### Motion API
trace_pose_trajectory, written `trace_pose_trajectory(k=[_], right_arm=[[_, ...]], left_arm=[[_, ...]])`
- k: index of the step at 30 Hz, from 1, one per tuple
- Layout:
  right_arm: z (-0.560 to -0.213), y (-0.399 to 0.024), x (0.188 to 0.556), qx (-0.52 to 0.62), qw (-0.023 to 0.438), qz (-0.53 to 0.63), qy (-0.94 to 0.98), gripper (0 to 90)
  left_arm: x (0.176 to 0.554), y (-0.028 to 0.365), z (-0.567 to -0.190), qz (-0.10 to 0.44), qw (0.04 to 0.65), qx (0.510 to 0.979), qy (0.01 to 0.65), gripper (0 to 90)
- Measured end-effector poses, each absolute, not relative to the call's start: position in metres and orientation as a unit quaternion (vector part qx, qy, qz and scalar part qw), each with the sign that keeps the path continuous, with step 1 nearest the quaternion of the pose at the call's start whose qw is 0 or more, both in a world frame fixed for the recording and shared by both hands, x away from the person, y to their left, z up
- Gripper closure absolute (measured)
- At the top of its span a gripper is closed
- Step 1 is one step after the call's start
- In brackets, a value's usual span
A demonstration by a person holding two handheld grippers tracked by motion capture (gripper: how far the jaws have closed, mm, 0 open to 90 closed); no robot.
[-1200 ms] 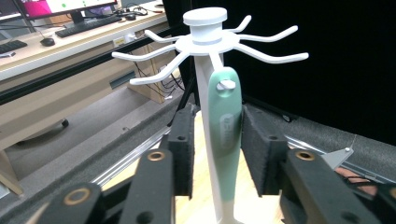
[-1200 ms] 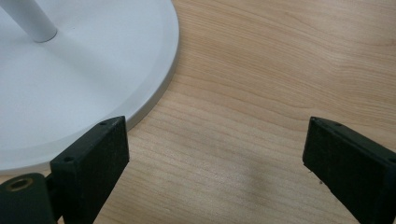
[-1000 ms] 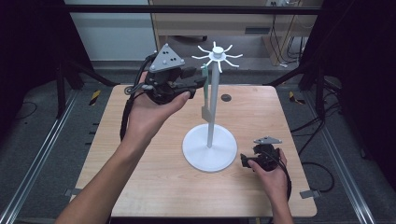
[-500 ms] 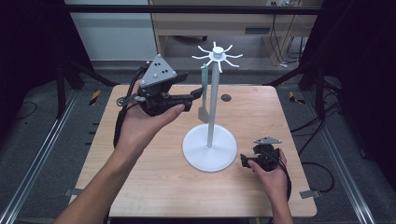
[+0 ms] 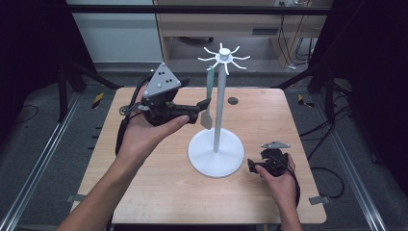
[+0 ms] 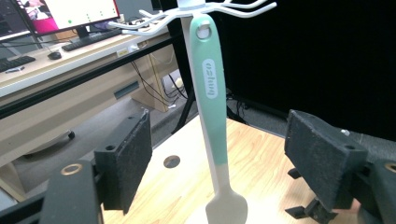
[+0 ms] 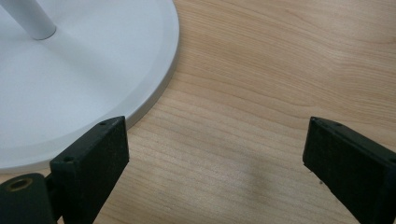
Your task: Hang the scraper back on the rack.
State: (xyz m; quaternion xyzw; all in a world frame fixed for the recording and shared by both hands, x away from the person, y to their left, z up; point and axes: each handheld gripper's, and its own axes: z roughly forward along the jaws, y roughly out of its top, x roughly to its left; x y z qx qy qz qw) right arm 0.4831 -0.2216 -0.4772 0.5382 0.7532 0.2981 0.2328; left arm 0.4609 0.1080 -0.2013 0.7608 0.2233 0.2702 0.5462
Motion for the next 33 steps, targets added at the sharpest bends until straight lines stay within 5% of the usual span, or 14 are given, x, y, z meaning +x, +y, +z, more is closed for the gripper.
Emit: trace_pose_trajectory(k=[12,33], right_arm=[[-0.478,-0.221,0.483,0.54,0.232,0.296,0.753,7.3],[-0.478,-0.221,0.483,0.537,0.234,0.294,0.755,7.3]], left_arm=[[0.462,0.116,-0.217,0.274,0.543,0.756,0.243,3.1],[0.458,0.155,-0.277,0.26,0.523,0.768,0.262,2.1]])
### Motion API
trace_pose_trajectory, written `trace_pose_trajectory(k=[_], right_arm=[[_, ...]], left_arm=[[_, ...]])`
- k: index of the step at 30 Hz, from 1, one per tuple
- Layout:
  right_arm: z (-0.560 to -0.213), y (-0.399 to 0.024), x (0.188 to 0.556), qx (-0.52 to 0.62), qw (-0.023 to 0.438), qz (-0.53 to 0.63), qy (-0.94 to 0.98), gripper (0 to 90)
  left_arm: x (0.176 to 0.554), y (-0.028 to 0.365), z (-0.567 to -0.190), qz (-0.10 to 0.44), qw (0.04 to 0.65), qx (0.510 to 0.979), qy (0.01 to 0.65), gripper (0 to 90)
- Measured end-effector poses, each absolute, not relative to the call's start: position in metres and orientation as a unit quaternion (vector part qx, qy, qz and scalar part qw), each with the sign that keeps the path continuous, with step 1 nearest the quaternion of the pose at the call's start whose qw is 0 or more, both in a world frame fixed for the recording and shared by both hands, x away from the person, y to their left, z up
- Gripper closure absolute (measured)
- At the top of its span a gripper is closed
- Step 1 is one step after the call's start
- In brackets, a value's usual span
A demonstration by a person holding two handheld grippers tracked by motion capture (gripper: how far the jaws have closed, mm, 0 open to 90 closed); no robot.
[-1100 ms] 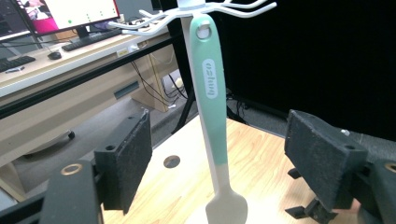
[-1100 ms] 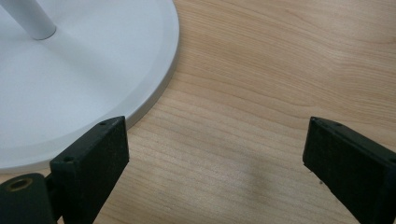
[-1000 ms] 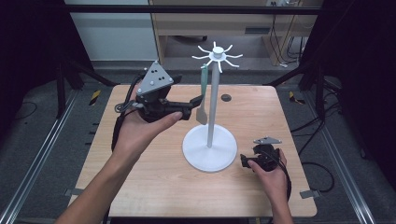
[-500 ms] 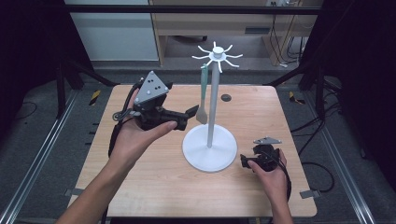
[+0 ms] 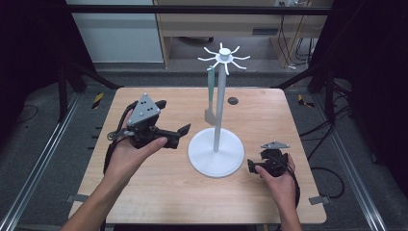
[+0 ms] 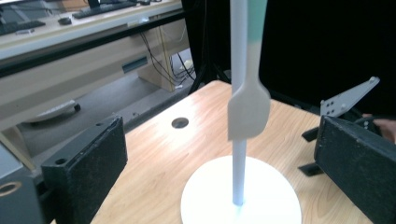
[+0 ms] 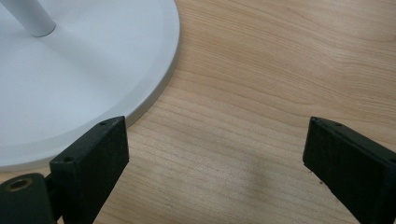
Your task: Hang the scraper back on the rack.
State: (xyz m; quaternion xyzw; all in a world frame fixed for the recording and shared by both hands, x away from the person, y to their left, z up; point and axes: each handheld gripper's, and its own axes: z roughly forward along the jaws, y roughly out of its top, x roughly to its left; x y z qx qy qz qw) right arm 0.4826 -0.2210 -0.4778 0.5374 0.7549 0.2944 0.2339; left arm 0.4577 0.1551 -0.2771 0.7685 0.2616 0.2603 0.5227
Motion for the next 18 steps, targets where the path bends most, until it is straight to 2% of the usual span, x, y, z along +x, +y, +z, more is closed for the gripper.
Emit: trace_pose_trajectory(k=[18], right_arm=[[-0.477,-0.221,0.482,0.537,0.233,0.3,0.754,5.8]], left_arm=[[0.463,0.184,-0.344,0.258,0.475,0.792,0.284,2.4]])
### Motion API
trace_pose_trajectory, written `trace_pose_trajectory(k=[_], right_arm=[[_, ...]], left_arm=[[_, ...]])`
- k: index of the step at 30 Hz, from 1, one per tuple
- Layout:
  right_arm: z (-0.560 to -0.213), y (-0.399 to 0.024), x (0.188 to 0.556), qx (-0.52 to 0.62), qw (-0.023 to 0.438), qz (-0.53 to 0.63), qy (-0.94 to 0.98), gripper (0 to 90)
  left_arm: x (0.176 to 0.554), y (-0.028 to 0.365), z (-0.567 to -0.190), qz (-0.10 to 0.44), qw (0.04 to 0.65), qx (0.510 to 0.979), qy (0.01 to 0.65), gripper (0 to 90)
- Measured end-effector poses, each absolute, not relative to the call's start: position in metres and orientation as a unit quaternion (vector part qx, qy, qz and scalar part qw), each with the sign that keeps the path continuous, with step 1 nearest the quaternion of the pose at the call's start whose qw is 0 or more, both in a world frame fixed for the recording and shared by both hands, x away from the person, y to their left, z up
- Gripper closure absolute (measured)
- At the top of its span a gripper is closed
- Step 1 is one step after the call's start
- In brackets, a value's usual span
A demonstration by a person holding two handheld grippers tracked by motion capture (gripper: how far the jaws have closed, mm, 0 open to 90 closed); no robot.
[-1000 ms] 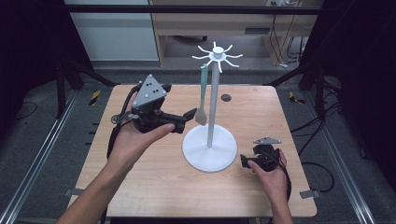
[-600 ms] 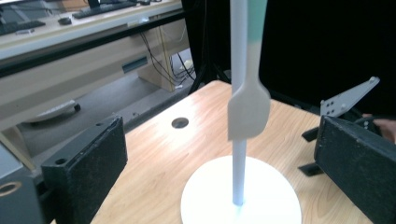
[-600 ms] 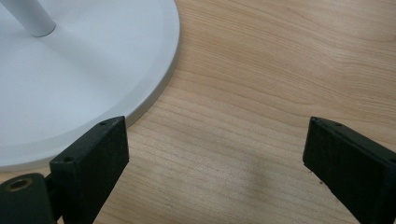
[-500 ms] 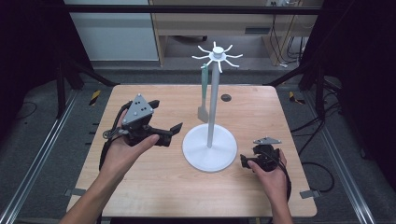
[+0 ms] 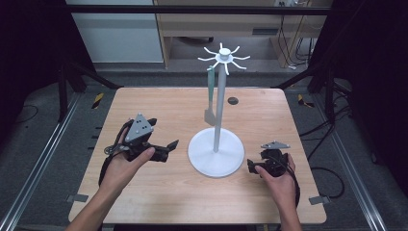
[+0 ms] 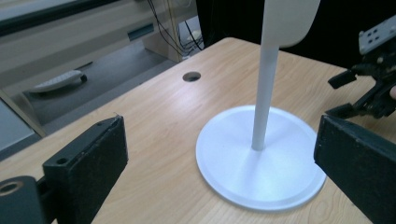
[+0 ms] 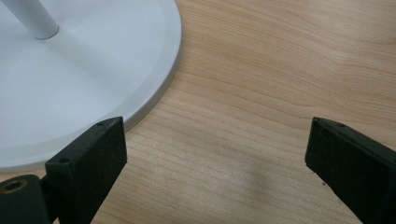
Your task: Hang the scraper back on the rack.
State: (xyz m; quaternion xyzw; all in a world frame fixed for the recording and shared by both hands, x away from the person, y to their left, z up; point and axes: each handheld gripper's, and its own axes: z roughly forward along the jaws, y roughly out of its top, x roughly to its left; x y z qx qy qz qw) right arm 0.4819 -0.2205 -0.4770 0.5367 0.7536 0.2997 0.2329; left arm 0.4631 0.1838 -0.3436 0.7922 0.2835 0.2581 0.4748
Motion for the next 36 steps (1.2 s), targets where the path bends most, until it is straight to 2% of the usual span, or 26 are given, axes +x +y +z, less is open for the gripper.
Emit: trace_pose_trajectory(k=[16,36], right_arm=[[-0.478,-0.219,0.482,0.533,0.233,0.298,0.757,5.4],[-0.478,-0.219,0.482,0.533,0.234,0.297,0.757,5.4]], left_arm=[[0.465,0.216,-0.404,0.249,0.421,0.813,0.315,2.9],[0.462,0.26,-0.445,0.25,0.402,0.799,0.372,3.5]])
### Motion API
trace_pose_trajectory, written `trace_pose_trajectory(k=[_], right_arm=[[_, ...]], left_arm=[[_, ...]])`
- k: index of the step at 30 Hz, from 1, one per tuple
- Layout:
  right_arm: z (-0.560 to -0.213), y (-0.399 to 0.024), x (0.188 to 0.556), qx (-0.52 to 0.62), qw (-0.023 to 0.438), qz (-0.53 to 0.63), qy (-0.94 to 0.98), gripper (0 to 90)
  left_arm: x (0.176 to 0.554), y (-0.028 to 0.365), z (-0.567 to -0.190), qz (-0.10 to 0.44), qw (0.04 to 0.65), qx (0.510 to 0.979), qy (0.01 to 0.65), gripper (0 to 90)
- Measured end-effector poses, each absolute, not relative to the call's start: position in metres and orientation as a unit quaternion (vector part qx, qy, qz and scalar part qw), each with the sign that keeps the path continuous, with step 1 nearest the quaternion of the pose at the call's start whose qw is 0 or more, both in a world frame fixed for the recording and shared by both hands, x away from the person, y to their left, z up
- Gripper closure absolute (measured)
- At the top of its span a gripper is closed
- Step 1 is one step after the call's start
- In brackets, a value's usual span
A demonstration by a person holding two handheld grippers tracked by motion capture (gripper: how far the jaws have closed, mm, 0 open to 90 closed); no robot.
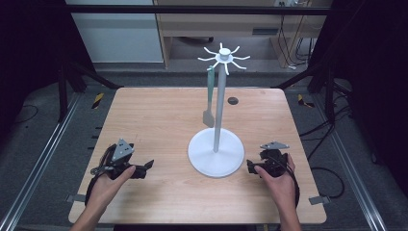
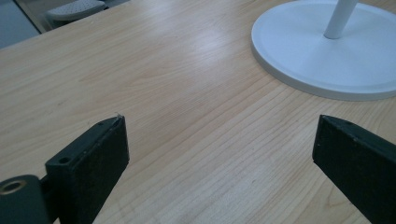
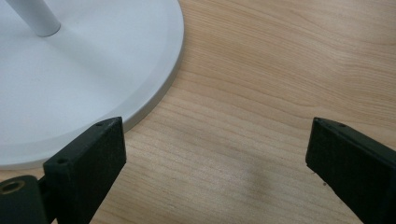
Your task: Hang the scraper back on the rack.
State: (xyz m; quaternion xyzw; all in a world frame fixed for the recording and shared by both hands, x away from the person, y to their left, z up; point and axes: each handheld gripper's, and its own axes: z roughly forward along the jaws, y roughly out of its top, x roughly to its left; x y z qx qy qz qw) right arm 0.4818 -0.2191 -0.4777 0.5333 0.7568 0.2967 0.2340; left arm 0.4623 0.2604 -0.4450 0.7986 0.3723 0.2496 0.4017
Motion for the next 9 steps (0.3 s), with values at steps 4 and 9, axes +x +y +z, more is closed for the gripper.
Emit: trace_pose_trajectory(k=[4,9], right_arm=[[-0.477,-0.219,0.482,0.533,0.234,0.298,0.756,5.4],[-0.477,-0.218,0.481,0.532,0.235,0.298,0.757,5.4]], left_arm=[[0.459,0.268,-0.461,0.258,0.374,0.806,0.38,4.6],[0.46,0.273,-0.471,0.253,0.349,0.813,0.393,5.3]])
